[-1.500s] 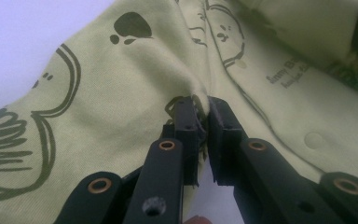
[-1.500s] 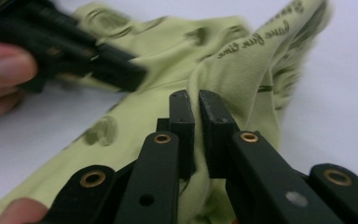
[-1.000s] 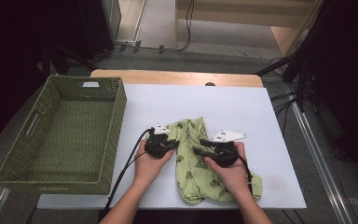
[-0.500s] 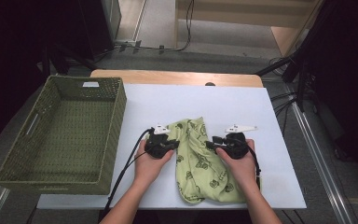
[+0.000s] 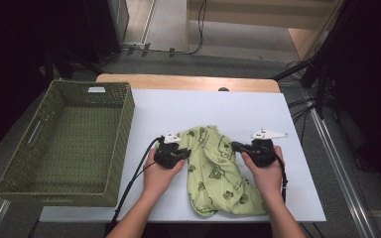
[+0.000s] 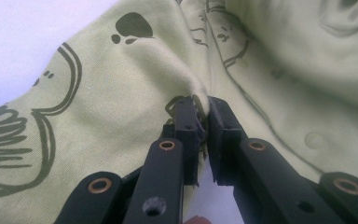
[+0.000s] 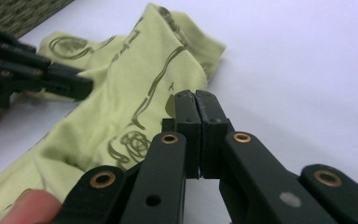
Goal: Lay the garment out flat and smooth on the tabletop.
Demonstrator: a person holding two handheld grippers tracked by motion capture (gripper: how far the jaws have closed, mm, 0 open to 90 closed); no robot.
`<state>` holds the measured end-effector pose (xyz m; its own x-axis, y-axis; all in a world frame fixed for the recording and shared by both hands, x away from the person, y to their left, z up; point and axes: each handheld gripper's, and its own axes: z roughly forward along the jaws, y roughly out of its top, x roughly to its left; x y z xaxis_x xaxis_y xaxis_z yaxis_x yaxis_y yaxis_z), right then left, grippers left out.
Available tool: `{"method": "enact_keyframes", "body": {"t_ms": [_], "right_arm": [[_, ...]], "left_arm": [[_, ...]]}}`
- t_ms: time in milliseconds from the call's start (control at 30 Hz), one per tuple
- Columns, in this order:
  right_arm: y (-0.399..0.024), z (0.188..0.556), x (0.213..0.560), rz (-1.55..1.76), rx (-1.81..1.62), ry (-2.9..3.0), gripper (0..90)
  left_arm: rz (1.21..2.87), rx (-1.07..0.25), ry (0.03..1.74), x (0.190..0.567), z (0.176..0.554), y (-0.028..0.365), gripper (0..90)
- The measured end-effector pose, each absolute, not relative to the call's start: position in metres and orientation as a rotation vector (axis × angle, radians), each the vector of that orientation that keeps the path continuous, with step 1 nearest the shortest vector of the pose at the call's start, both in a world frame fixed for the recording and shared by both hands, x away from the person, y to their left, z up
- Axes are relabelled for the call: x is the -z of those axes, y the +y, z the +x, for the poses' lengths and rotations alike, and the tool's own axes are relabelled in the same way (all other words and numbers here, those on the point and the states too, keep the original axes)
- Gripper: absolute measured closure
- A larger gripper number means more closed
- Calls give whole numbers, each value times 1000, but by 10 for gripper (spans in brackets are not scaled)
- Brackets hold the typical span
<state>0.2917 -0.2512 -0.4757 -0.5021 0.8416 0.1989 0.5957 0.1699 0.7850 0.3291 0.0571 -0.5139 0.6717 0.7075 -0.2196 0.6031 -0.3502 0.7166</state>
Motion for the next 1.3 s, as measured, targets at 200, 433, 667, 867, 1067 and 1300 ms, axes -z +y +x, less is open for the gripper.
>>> {"method": "enact_keyframes", "body": {"t_ms": [200, 433, 667, 867, 1067, 1300], "right_arm": [[-291, 289, 445, 1398, -1179, 1997, 872], [-337, 295, 428, 1446, -972, 1868, 868], [-364, 302, 454, 1582, -1033, 1856, 626], [-347, 310, 462, 1521, -1063, 1969, 585], [-331, 327, 478, 1521, -1056, 2041, 544], [-317, 348, 496, 1550, -1082, 2100, 456]], "left_arm": [[2065, -180, 1007, 514, 328, 56, 836], [2069, -188, 1006, 514, 327, 55, 838], [2053, -163, 1011, 512, 330, 58, 795], [1978, -196, 1004, 494, 331, 61, 592], [1944, -283, 1087, 485, 349, 69, 453], [1962, -314, 1199, 498, 368, 76, 401]]}}
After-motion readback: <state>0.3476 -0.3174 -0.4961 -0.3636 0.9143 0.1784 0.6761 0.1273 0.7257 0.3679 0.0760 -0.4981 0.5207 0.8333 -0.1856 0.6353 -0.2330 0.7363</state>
